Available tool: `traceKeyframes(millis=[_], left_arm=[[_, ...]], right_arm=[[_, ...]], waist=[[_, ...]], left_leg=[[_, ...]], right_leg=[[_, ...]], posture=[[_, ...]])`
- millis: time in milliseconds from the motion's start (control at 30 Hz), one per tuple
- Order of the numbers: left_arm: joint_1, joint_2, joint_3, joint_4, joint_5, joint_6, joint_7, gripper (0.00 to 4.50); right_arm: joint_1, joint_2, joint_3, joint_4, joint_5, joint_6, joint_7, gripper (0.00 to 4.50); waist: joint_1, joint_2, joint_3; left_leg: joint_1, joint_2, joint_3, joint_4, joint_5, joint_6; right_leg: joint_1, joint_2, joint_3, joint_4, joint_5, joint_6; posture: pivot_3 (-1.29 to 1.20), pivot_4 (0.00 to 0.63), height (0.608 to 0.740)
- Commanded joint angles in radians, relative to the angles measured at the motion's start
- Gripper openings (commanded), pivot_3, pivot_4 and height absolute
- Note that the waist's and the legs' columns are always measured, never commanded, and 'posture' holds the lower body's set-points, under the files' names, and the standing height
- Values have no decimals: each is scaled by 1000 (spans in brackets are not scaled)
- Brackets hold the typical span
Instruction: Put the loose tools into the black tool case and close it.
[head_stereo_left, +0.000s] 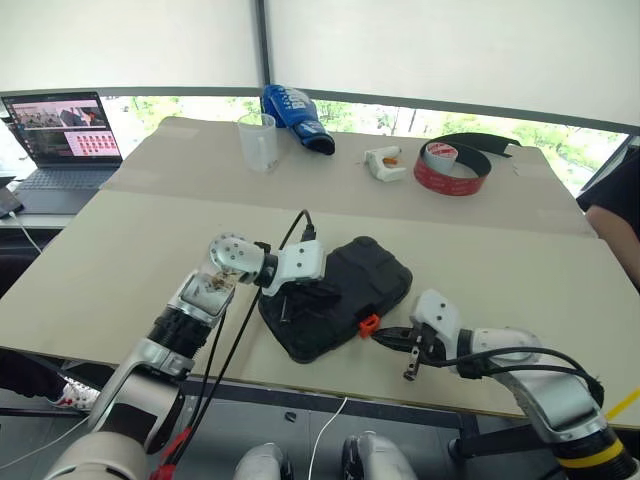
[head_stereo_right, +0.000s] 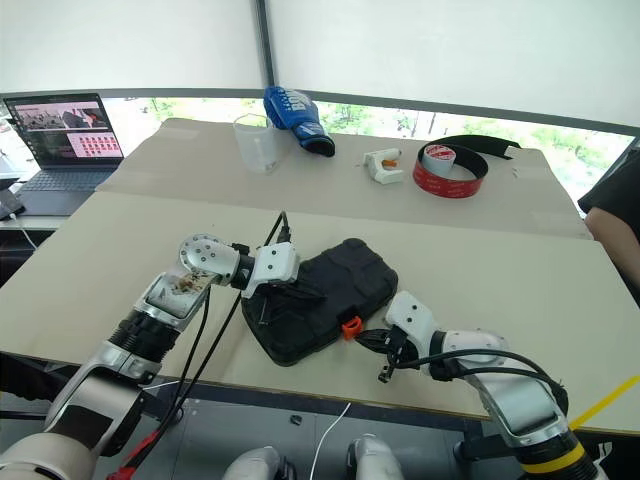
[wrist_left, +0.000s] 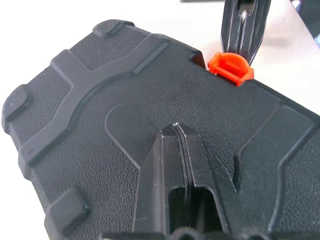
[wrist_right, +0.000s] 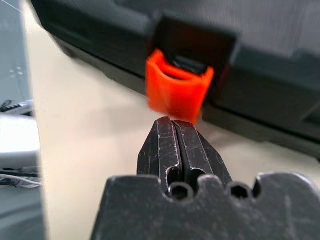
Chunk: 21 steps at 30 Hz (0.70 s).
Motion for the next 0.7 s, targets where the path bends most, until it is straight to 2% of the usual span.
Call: traceKeyframes(millis=[33,133,300,400,600,700], left_arm=[[13,0,-22,23,29,4,4,32],[10,-2,-22,28,32,-5,10,32],[5,-2,-20,39,36,-20,12,32],[1,-4,-19,48,35,-27,14,32],[0,-15,-24,54,41,-39,24,32],[1,-14,-23,50,39,-37,23,32]], right_arm=[[-36,25,-13,7,-15,-32,-20,0],[-9,-4,-48,-58,28,-5,19,0],[42,-78,-180,-207,223,89,115,0],[4,-76,-235,-234,298,148,86,0],[-51,-59,-147,-166,217,150,26,0],[-36,-60,-101,-128,171,120,25,0]], waist=[[0,0,0],[0,0,0],[2,0,0],[0,0,0],[2,0,0],[3,0,0]], left_leg=[[0,0,0,0,0,0],[-2,0,0,0,0,0],[-4,0,-1,0,0,0],[-4,0,-2,0,0,0],[-5,0,-2,0,-4,6],[-6,-1,-2,0,-1,1]], right_leg=[[0,0,0,0,0,0],[-2,0,0,0,0,0],[-3,0,-1,0,0,0],[-3,0,-1,-1,0,0],[-3,0,-2,-1,0,0],[-4,0,-2,-1,0,0]], posture=[[0,150,730],[0,150,730],[0,150,730],[0,150,730],[0,150,730],[0,150,730]])
